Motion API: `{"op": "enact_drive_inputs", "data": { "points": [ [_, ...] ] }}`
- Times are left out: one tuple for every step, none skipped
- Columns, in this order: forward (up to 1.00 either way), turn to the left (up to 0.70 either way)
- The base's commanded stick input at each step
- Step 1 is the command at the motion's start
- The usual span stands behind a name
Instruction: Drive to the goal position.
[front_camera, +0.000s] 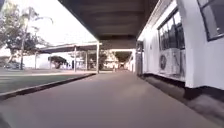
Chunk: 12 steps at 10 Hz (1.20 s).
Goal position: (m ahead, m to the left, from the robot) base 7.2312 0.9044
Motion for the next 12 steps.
{"op": "enact_drive_inputs", "data": {
  "points": [
    [0.70, 0.00],
    [0.70, 0.00],
    [0.70, 0.00],
    [0.70, 0.00],
    [0.70, 0.00],
    [0.70, 0.00],
    [0.70, 0.00],
    [0.70, 0.00],
    [0.70, 0.00],
    [0.70, 0.00],
    [0.70, 0.00],
    [0.70, 0.00]
  ]
}}
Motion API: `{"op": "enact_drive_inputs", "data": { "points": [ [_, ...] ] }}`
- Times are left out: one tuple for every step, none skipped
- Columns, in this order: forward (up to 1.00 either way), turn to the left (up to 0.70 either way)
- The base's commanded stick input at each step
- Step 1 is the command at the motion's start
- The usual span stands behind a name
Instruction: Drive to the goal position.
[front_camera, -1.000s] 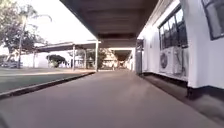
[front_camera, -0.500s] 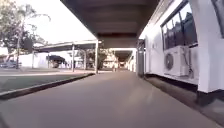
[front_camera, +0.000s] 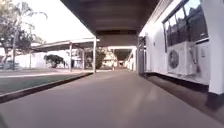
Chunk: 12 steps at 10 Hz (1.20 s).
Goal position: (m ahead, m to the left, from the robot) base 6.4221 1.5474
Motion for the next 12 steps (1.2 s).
{"op": "enact_drive_inputs", "data": {
  "points": [
    [0.70, 0.00],
    [0.70, 0.00],
    [0.70, 0.00],
    [0.70, 0.00],
    [0.70, 0.00],
    [0.70, 0.00],
    [0.70, 0.00],
    [0.70, 0.00],
    [0.70, 0.00],
    [0.70, 0.00],
    [0.70, 0.00],
    [0.70, 0.00]
  ]
}}
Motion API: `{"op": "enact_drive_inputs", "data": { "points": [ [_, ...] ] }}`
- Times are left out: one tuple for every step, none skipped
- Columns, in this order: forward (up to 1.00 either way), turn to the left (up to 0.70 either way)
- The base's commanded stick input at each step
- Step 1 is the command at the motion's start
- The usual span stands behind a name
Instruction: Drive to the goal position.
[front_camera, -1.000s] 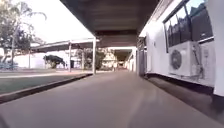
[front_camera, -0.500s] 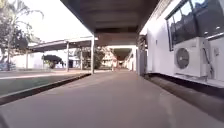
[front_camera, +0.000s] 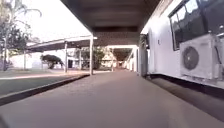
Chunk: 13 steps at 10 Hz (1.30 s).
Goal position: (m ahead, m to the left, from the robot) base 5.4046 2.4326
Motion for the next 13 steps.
{"op": "enact_drive_inputs", "data": {
  "points": [
    [0.70, 0.00],
    [0.70, 0.00],
    [0.70, 0.00],
    [0.70, 0.00],
    [0.70, 0.00],
    [0.70, 0.00],
    [0.70, 0.00],
    [0.70, 0.00],
    [0.70, 0.00],
    [0.70, 0.00],
    [0.70, 0.00],
    [0.70, 0.00],
    [0.70, 0.00]
  ]
}}
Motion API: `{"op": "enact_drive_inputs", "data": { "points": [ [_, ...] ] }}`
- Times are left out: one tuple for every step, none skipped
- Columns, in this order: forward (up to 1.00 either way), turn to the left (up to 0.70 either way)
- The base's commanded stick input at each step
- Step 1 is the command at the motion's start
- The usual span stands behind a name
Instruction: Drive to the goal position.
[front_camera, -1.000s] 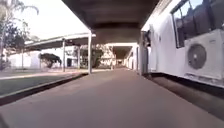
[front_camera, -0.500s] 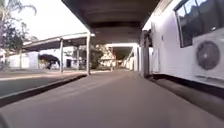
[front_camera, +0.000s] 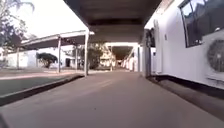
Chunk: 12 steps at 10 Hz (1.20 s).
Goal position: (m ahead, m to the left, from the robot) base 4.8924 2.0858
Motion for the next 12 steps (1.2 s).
{"op": "enact_drive_inputs", "data": {
  "points": [
    [0.70, 0.00],
    [0.70, 0.00],
    [0.70, 0.00],
    [0.70, 0.00],
    [0.70, 0.00],
    [0.70, 0.00],
    [0.70, 0.00],
    [0.70, 0.00],
    [0.70, 0.00],
    [0.70, 0.00],
    [0.70, 0.00],
    [0.70, 0.00]
  ]
}}
